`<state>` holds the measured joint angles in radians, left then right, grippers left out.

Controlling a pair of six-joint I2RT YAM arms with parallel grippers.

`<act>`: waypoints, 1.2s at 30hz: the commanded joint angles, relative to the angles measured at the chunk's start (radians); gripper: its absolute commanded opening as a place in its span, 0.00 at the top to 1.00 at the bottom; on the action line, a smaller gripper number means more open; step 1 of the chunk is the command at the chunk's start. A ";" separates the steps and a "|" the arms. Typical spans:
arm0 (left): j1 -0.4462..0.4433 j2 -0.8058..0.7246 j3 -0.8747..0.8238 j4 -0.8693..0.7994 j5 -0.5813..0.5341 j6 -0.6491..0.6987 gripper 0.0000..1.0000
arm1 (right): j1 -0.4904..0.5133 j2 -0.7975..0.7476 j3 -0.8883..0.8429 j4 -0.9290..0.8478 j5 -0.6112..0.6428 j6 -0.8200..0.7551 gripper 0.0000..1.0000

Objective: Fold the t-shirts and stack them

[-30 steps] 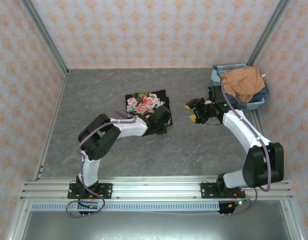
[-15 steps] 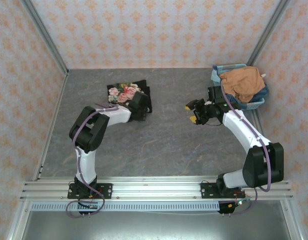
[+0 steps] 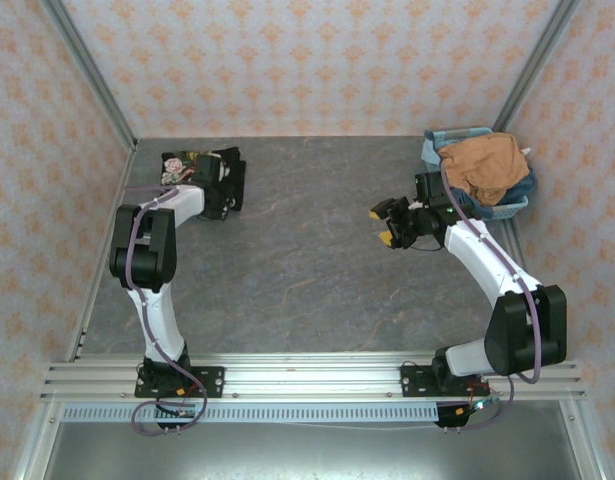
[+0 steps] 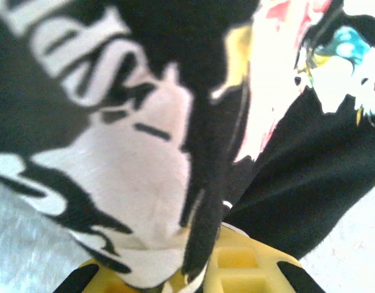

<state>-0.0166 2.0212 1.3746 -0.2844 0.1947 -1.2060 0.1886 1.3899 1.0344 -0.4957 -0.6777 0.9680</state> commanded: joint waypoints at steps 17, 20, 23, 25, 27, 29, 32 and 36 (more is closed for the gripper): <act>0.060 -0.103 0.034 -0.107 0.151 0.211 0.22 | 0.000 -0.196 -0.052 0.392 0.077 0.015 0.35; 0.033 -0.283 -0.032 -0.147 0.139 0.234 0.00 | 0.000 -0.239 -0.056 0.446 0.099 0.000 0.30; 0.002 -0.424 -0.059 -0.262 0.103 0.255 0.00 | 0.000 -0.251 -0.021 0.411 0.109 -0.040 0.24; -0.021 -0.515 -0.074 -0.330 0.084 0.267 0.00 | 0.000 -0.255 0.023 0.337 0.121 -0.086 0.05; -0.045 -0.599 -0.065 -0.410 0.024 0.302 0.00 | 0.000 -0.253 0.077 0.258 0.129 -0.143 0.01; -0.052 -0.683 -0.057 -0.487 -0.044 0.337 0.00 | 0.000 -0.250 0.131 0.175 0.135 -0.200 0.01; -0.050 -0.795 -0.058 -0.568 -0.125 0.382 0.00 | 0.000 -0.253 0.189 0.089 0.141 -0.271 0.01; -0.053 -0.873 -0.056 -0.677 -0.219 0.438 0.00 | 0.000 -0.256 0.234 -0.024 0.168 -0.348 0.01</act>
<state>-0.0715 1.1786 1.3258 -0.7990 0.1108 -0.8471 0.1890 1.1469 1.2335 -0.3836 -0.5560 0.7265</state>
